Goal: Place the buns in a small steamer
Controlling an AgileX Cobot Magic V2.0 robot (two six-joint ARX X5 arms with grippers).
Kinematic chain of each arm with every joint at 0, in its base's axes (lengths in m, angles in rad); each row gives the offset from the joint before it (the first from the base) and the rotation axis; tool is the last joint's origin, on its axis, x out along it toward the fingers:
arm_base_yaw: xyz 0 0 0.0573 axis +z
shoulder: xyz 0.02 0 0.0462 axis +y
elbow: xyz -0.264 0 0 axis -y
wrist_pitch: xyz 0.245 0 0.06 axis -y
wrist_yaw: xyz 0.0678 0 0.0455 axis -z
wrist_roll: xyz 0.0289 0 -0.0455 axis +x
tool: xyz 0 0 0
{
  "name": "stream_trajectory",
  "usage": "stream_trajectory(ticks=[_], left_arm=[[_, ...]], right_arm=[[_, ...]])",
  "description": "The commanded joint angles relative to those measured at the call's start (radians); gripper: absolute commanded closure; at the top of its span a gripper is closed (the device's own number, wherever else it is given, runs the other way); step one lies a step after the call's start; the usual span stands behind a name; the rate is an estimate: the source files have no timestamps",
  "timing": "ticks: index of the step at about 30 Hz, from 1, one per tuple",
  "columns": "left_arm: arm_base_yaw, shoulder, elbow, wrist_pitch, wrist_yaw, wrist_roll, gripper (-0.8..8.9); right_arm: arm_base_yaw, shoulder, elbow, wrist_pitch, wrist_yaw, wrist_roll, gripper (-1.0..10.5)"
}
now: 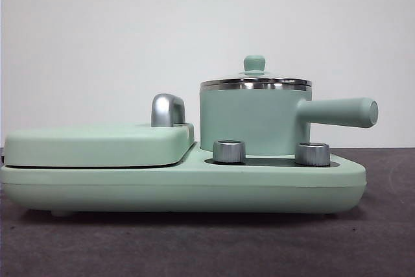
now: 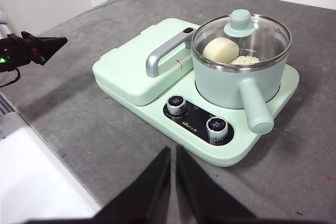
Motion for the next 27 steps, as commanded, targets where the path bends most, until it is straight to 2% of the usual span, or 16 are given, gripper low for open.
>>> stream_trajectory(ticks=[1, 6, 13, 16, 20, 23, 27], left_arm=[[0.002, -0.002, -0.019, -0.005, -0.003, 0.011, 7.93], [0.002, -0.002, -0.019, -0.005, -0.003, 0.011, 7.93], [0.002, -0.002, -0.019, -0.005, -0.003, 0.011, 7.93], [0.002, -0.002, -0.019, -0.005, -0.003, 0.011, 7.93], [0.002, -0.002, -0.019, -0.005, -0.003, 0.011, 7.93], [0.002, -0.002, -0.019, -0.005, -0.003, 0.011, 7.93], [0.002, -0.002, -0.019, -0.005, -0.003, 0.011, 7.93]], right_arm=[[0.007, 0.000, 0.010, 0.010, 0.000, -0.006, 9.3], [-0.025, -0.001, 0.009, 0.012, -0.001, -0.006, 9.3], [-0.241, -0.003, -0.070, 0.075, 0.051, -0.012, 9.3], [-0.363, -0.011, -0.185, 0.216, 0.040, -0.012, 9.3], [-0.523, -0.025, -0.372, 0.594, 0.042, -0.009, 9.3], [-0.599, -0.034, -0.480, 0.789, 0.047, -0.009, 9.3], [-0.635, -0.058, -0.568, 0.895, 0.076, -0.010, 9.3]])
